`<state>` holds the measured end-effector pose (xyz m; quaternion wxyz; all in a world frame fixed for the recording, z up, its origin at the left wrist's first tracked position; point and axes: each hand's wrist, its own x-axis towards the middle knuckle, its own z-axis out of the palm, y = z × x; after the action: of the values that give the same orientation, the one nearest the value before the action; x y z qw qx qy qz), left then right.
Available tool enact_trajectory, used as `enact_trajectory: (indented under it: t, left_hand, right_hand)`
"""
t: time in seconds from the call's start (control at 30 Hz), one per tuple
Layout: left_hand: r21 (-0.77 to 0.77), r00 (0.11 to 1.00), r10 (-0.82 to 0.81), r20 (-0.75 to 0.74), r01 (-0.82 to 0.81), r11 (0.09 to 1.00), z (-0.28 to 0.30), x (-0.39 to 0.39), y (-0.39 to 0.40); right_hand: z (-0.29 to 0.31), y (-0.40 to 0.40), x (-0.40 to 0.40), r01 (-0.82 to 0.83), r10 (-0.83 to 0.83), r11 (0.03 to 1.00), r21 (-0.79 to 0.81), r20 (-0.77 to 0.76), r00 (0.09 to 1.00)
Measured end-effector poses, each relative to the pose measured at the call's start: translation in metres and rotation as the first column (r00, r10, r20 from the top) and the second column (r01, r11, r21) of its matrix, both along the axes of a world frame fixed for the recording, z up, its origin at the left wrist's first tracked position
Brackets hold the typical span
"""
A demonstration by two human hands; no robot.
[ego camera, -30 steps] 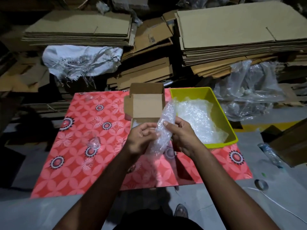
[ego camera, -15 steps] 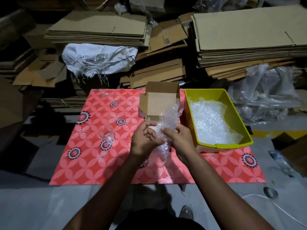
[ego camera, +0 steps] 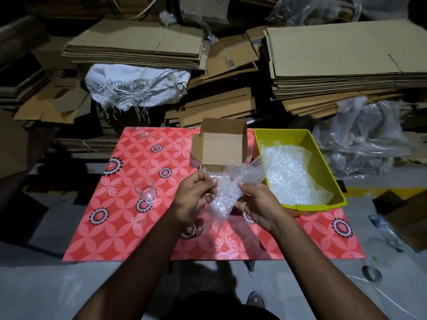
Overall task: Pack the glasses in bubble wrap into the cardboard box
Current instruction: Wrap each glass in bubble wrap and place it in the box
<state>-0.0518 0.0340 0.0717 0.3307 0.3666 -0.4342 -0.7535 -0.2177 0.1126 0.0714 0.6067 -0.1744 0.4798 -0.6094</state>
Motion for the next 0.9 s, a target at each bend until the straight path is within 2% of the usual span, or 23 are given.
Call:
enact_trajectory:
  t: [0.1,0.17,0.23,0.3,0.4,0.5,0.57,0.63,0.7,0.73,0.77,0.8,0.87,0.9]
  left_hand:
    - [-0.060,0.993,-0.074,0.097,0.080,0.995,0.007,-0.007,0.001]
    - [-0.101,0.991,-0.055,0.125,0.068,0.993,0.011,-0.015,0.004]
    - [-0.062,0.997,0.000,0.082,0.005,0.998,0.015,-0.017,0.002]
    - [-0.082,0.996,0.053,0.077,-0.047,0.996,0.022,-0.016,-0.001]
    - [-0.312,0.961,0.105,0.257,-0.021,0.950,0.027,-0.011,-0.013]
    - [-0.483,0.910,0.111,0.399,0.105,0.869,0.037,-0.011,-0.022]
    - [-0.484,0.910,0.036,0.412,0.185,0.855,0.048,-0.011,-0.026]
    - [-0.451,0.912,-0.026,0.409,0.226,0.863,0.056,-0.013,-0.030]
    - [-0.390,0.916,-0.057,0.397,0.225,0.893,0.060,-0.014,-0.034]
    - [-0.371,0.919,-0.067,0.388,0.222,0.902,0.067,-0.014,-0.032]
    - [-0.349,0.929,-0.071,0.364,0.207,0.914,0.069,-0.015,-0.035]
    - [-0.331,0.928,-0.074,0.366,0.204,0.921,0.072,-0.016,-0.037]
    - [-0.278,0.927,-0.053,0.371,0.165,0.946,0.075,-0.015,-0.042]
    - [-0.203,0.948,-0.061,0.312,0.129,0.971,0.076,-0.014,-0.044]
  right_hand:
    - [0.001,0.000,-0.003,-0.074,0.073,0.997,-0.022,-0.019,0.997]
    - [0.000,-0.002,-0.006,-0.074,0.072,0.997,-0.013,-0.086,0.994]
    - [-0.002,-0.006,-0.009,-0.001,0.001,1.000,0.001,-0.107,0.994]
    - [-0.008,-0.009,-0.016,0.175,-0.164,0.981,0.082,-0.133,0.978]
    - [-0.016,-0.009,-0.030,0.369,-0.327,0.918,0.146,-0.249,0.912]
    - [-0.014,-0.010,-0.035,0.399,-0.364,0.917,-0.003,-0.415,0.834]
    - [-0.004,-0.013,-0.035,0.309,-0.346,0.937,-0.164,-0.567,0.747]
    - [0.005,-0.018,-0.038,0.114,-0.275,0.959,-0.260,-0.748,0.604]
    - [0.014,-0.023,-0.043,-0.105,-0.148,0.973,-0.204,-0.908,0.391]
    - [0.018,-0.026,-0.044,-0.198,-0.075,0.970,-0.142,-0.947,0.314]
    - [0.022,-0.030,-0.045,-0.276,-0.004,0.957,-0.088,-0.957,0.290]
    - [0.025,-0.033,-0.046,-0.334,0.057,0.941,-0.057,-0.946,0.321]
    - [0.033,-0.037,-0.045,-0.390,0.118,0.918,-0.078,-0.883,0.455]
    - [0.036,-0.038,-0.044,-0.367,0.120,0.924,-0.109,-0.827,0.549]
